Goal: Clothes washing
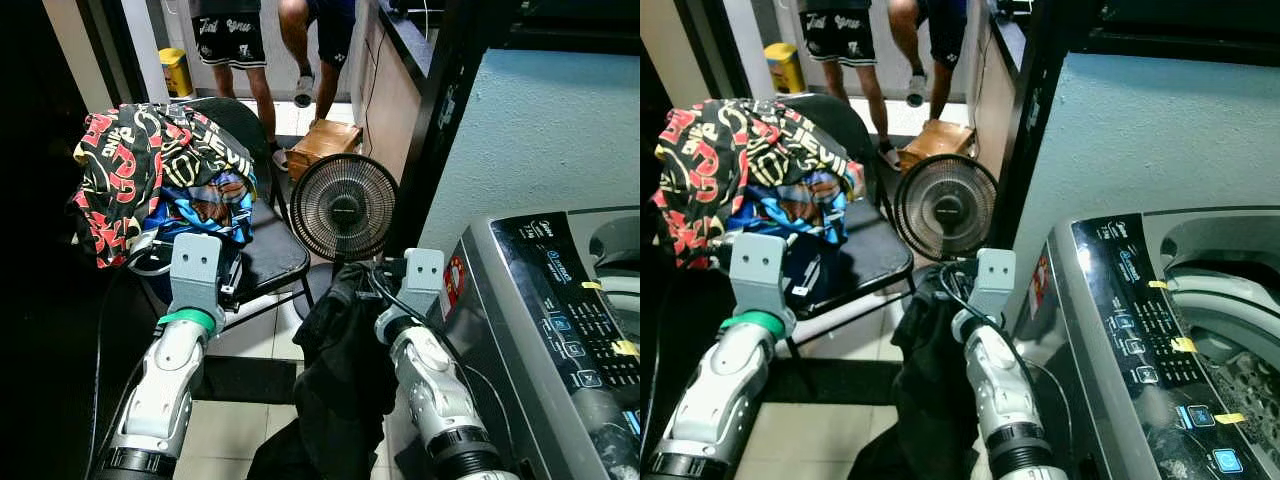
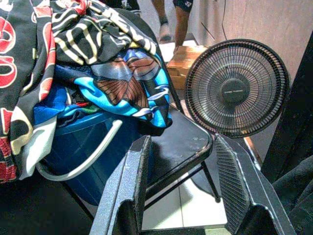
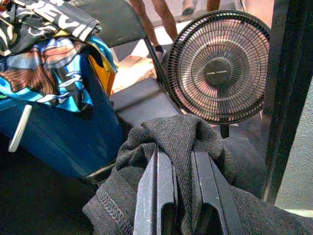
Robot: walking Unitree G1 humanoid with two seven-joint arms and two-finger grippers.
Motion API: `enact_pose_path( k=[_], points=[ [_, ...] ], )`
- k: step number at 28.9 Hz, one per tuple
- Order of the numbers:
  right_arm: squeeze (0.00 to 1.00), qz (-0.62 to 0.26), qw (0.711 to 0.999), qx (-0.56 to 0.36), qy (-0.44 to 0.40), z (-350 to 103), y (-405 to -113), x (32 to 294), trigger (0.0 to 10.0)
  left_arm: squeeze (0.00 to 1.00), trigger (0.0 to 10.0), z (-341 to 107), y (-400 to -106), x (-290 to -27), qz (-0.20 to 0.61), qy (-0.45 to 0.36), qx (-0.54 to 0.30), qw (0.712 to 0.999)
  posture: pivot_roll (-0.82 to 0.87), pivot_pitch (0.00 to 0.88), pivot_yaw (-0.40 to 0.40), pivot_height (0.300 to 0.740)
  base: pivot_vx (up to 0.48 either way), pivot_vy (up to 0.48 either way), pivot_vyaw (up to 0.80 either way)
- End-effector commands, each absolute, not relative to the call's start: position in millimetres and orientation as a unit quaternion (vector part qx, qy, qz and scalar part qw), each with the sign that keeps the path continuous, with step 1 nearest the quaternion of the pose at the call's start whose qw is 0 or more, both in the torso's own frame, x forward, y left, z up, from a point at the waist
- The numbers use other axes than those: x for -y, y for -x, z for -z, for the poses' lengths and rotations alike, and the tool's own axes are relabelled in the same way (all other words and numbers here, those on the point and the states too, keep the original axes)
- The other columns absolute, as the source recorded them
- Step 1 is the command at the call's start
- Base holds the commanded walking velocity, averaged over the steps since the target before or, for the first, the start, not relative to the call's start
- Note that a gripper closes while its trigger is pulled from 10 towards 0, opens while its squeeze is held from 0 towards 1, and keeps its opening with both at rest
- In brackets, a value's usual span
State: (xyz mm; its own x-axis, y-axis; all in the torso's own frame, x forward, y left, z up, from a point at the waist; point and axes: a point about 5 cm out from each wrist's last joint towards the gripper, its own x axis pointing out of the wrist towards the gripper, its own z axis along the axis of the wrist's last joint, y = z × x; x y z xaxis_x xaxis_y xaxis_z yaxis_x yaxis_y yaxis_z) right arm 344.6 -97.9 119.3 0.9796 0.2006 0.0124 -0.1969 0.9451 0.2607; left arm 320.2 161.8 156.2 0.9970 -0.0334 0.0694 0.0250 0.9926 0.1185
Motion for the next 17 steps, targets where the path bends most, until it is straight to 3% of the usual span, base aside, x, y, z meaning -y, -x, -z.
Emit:
enact_pose_path(
  k=[1,17],
  points=[
    [0.00,-0.105,0.986,0.015,-0.132,-127.2,-346.2,95.8,10.0,0.00,10.0,-149.7,-317.9,-165.4,0.012,-0.067,0.021,0.997,0.16,0.000,0.053,0.740,0.000,0.000,0.00],
    [0.00,-0.097,0.986,0.016,-0.135,-126.7,-345.8,98.5,10.0,0.00,10.0,-151.4,-320.0,-164.2,0.014,-0.070,0.023,0.997,0.16,0.000,0.063,0.740,0.000,0.000,0.00]
  ],
)
